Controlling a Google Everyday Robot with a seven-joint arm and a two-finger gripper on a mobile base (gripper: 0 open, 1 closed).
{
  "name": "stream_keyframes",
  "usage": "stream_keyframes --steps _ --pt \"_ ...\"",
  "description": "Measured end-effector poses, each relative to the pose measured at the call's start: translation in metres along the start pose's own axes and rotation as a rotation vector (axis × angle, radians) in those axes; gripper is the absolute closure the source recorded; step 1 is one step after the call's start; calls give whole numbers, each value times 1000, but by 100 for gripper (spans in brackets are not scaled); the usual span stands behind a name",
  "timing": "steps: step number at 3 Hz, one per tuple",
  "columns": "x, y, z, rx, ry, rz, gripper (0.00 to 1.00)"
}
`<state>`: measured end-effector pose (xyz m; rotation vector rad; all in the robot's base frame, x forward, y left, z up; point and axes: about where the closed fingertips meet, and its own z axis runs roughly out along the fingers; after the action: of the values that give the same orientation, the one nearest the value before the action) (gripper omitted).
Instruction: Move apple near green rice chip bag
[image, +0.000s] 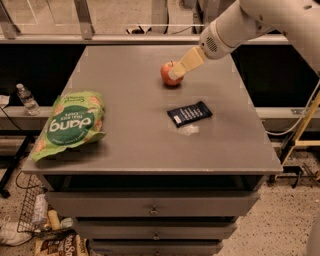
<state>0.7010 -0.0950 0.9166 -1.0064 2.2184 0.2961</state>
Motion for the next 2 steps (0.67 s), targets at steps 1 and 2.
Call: stream_keyframes --steps 1,2 --pt "-1 -2 18 26 26 27 0" --pt "-4 -3 34 64 56 42 0"
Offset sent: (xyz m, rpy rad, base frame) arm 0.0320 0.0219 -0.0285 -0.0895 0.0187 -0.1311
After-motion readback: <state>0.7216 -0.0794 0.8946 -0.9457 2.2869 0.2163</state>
